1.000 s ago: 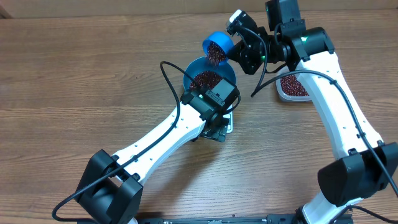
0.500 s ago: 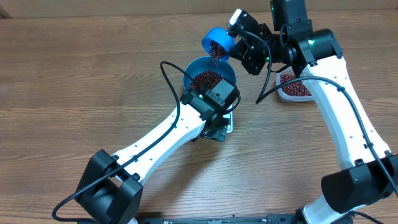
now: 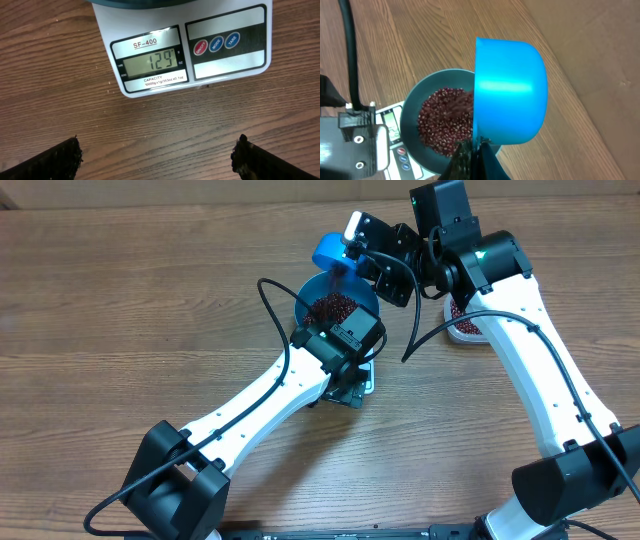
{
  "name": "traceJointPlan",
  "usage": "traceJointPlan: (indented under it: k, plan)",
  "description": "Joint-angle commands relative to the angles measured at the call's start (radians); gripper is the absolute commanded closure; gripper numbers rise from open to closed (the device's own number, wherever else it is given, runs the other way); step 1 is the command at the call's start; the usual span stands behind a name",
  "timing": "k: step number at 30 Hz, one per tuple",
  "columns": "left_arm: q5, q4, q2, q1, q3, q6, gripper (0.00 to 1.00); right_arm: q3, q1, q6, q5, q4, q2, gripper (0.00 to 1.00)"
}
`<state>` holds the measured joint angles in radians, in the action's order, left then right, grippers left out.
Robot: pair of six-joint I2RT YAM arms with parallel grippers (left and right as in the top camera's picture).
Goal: Scoop item into bowl and weigh 150g on scale
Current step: 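Tilt the scoop over the teal bowl to pour beans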
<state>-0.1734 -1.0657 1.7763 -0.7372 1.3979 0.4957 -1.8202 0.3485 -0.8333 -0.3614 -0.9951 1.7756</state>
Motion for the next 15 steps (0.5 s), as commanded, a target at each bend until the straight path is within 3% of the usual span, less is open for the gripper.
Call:
traceJointPlan:
  k: [1,15]
  plan:
    - [-0.017,0.0,-0.028,0.004,-0.005,0.013,0.01,-0.04,0.001,-0.014,0.013,0.006,-0.032,0.96]
    - [-0.017,0.0,-0.028,0.004,-0.005,0.013,0.01,-0.04,0.001,-0.013,0.013,0.005,-0.032,0.96]
